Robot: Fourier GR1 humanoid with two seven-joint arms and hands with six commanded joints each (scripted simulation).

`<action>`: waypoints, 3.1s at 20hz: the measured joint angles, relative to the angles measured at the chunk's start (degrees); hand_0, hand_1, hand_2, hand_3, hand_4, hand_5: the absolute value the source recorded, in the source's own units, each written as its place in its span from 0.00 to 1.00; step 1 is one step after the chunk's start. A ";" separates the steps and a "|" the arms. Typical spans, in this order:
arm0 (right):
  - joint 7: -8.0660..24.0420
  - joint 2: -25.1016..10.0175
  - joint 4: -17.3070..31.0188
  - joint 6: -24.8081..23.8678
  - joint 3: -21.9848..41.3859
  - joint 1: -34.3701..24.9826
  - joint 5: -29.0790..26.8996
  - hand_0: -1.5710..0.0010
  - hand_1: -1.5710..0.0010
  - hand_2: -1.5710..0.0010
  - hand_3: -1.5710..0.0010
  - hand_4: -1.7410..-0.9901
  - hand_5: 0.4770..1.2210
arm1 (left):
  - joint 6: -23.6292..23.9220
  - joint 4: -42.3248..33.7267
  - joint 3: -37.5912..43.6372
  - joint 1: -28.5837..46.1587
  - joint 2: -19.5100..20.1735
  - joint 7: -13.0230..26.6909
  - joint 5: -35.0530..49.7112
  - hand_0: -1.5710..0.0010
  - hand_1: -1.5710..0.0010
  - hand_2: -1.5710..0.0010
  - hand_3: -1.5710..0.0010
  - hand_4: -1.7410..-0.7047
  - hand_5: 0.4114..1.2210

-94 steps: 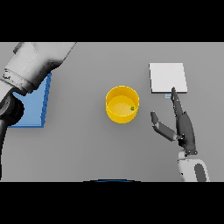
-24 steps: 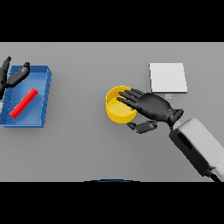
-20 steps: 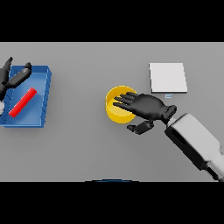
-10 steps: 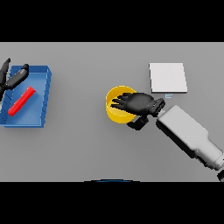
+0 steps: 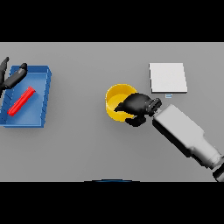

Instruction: Pick up the red beaker and tilt it to pour out 1 green nut into yellow bowl. Pick up the yellow bowl and place it on the metallic measuring scale.

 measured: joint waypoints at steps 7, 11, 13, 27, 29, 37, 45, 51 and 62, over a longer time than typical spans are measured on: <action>-3.53 -0.50 0.54 -1.50 0.58 -0.54 -0.47 0.11 0.12 0.22 0.29 0.09 0.94 | -1.02 0.87 0.22 -0.51 0.22 0.19 0.23 1.00 1.00 1.00 1.00 0.98 0.35; -3.50 -1.45 -0.64 -2.23 -0.01 0.03 -0.62 0.04 0.05 0.17 0.20 0.04 0.97 | -1.67 0.91 -0.04 -0.74 0.19 0.32 0.19 1.00 1.00 1.00 1.00 0.99 0.35; -2.21 -1.36 -1.35 -1.80 -0.77 0.16 -1.26 0.03 0.03 0.16 0.17 0.02 0.98 | -1.24 0.46 -0.04 -0.51 0.25 0.49 0.21 1.00 1.00 1.00 1.00 0.99 0.35; 3.03 -7.76 -12.59 2.50 -9.10 0.64 -5.49 0.01 0.00 0.03 0.26 0.00 1.00 | -0.93 -0.70 -0.41 0.00 0.57 0.70 -0.06 1.00 1.00 1.00 1.00 0.98 0.34; 4.62 -8.53 -12.52 2.72 -10.33 -0.06 -5.31 0.00 0.00 0.04 0.26 0.00 1.00 | -0.57 -0.97 -0.30 -0.20 0.93 1.65 -0.03 1.00 1.00 1.00 1.00 0.98 0.35; 3.43 -10.73 -3.01 -3.99 -14.61 -1.80 -4.65 0.00 0.00 0.02 0.27 0.00 1.00 | 0.26 -2.03 -0.48 -0.63 1.17 3.76 -0.15 1.00 1.00 1.00 1.00 0.97 0.39; 0.48 -10.26 11.98 -11.48 -16.96 -4.92 -3.30 0.00 0.00 0.05 0.24 0.00 1.00 | -0.13 -2.89 -0.33 0.51 2.58 4.21 0.13 1.00 1.00 1.00 1.00 0.99 0.38; -0.50 -8.78 21.89 -14.28 -18.50 -6.92 -3.63 0.00 0.00 0.10 0.14 0.00 1.00 | 0.27 -3.74 -0.52 0.25 2.27 4.82 0.17 1.00 1.00 1.00 1.00 0.98 0.37; -2.36 -7.97 26.57 -12.40 -20.29 -7.24 -5.18 0.54 0.38 0.34 0.47 0.16 0.80 | -1.30 -1.18 -0.59 -0.12 1.18 3.83 0.17 1.00 1.00 1.00 1.00 0.97 0.39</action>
